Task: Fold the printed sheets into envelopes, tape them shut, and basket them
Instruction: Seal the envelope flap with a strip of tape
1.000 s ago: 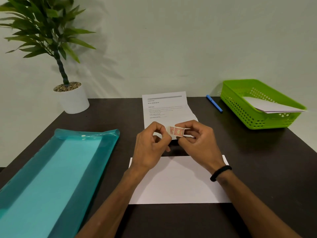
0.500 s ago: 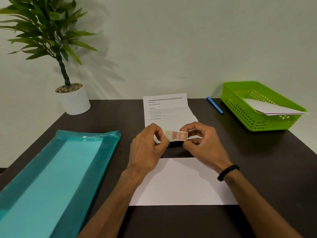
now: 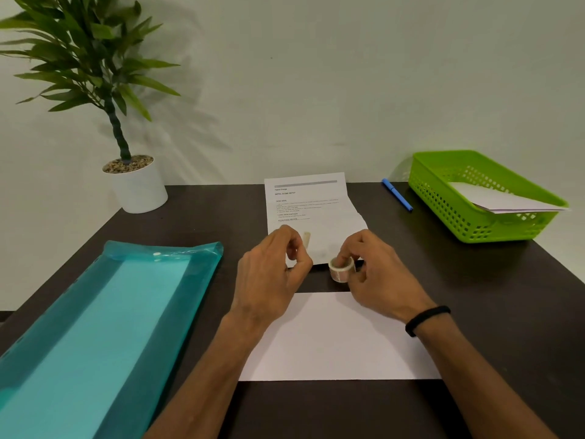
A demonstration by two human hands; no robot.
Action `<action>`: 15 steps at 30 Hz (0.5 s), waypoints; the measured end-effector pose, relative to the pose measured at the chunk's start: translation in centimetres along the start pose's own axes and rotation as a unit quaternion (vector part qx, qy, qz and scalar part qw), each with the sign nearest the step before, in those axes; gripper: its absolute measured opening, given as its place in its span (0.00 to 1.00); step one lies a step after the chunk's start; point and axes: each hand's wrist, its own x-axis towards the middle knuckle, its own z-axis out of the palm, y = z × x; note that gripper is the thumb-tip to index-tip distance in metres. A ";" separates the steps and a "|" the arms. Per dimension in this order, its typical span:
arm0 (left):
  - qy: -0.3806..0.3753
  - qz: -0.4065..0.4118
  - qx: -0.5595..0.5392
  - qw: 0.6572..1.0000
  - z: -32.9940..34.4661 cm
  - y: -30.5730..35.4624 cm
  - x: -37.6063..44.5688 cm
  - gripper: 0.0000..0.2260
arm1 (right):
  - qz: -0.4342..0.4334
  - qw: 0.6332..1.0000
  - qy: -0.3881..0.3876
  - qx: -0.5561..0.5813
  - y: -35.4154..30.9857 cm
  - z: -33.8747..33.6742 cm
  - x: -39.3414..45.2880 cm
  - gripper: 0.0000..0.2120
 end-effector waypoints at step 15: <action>0.008 0.198 0.051 0.979 1.2 0.9 -1.0 0.07 | 0.083 0.945 0.056 0.311 -1.8 -0.9 -0.1 0.09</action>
